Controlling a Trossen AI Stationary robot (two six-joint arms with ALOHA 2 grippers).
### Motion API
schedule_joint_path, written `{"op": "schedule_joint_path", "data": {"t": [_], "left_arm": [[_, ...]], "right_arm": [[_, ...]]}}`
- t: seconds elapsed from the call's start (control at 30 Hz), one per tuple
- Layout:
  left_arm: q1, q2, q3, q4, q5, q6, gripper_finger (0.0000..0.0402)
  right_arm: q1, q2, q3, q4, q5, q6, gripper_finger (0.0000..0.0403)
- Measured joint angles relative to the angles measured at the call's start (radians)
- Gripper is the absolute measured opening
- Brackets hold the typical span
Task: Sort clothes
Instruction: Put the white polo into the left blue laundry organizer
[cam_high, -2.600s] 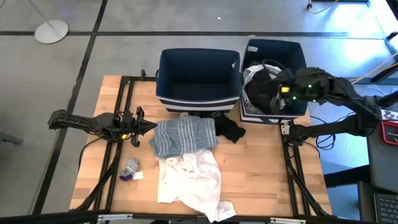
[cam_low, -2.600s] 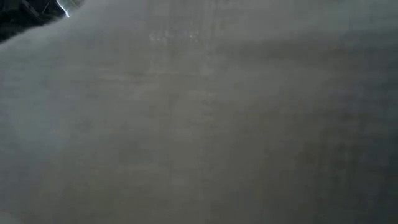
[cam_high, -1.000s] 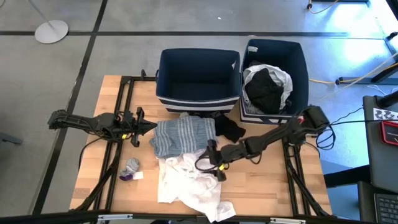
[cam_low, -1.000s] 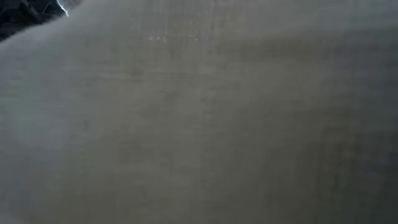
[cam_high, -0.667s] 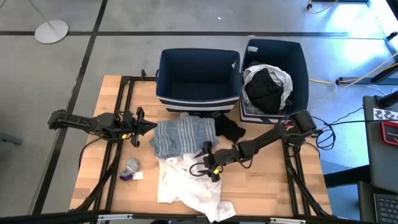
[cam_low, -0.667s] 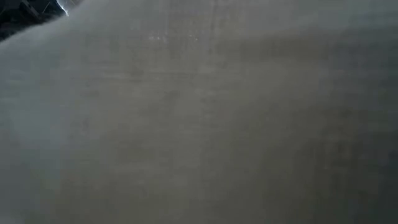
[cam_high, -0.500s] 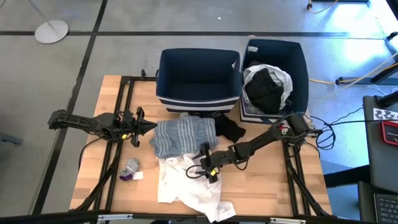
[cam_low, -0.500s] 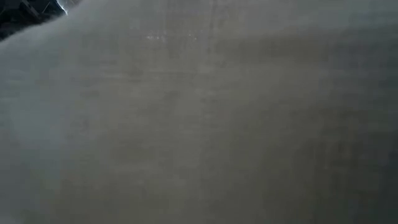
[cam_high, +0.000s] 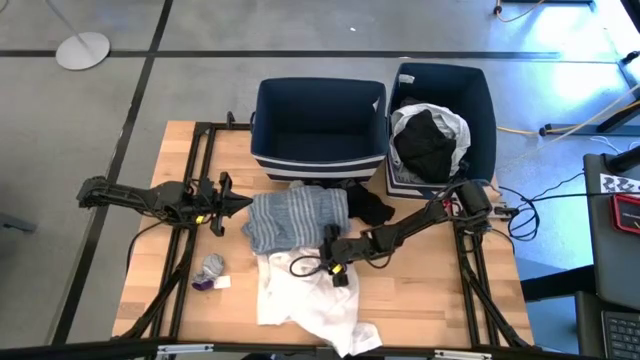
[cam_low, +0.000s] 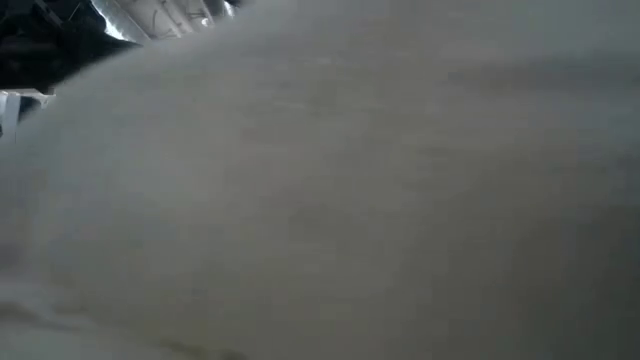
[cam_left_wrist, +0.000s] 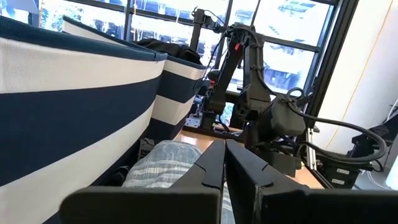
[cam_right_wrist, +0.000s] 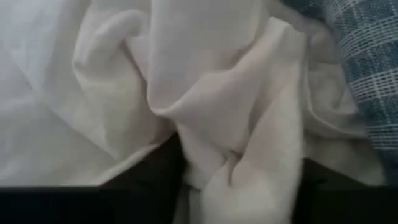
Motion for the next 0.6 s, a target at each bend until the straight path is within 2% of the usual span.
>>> {"op": "schedule_joint_path", "data": {"t": [0.17, 0.27, 0.4, 0.6], "left_arm": [[0.0, 0.0, 0.0, -0.001, 0.0, 0.0, 0.0004], [0.0, 0.0, 0.0, -0.002, 0.0, 0.0, 0.0004], [0.0, 0.0, 0.0, -0.003, 0.0, -0.005, 0.0004], [0.0, 0.0, 0.0, -0.002, 0.0, -0.008, 0.0004]], "right_arm": [[0.019, -0.031, 0.038, -0.132, 0.013, -0.029, 0.0078], [0.038, -0.07, 0.054, -0.229, 0.044, -0.058, 0.0027], [0.067, -0.155, 0.065, -0.305, 0.147, -0.078, 0.0022], [0.086, -0.308, 0.064, -0.456, 0.303, -0.079, 0.0058]]}}
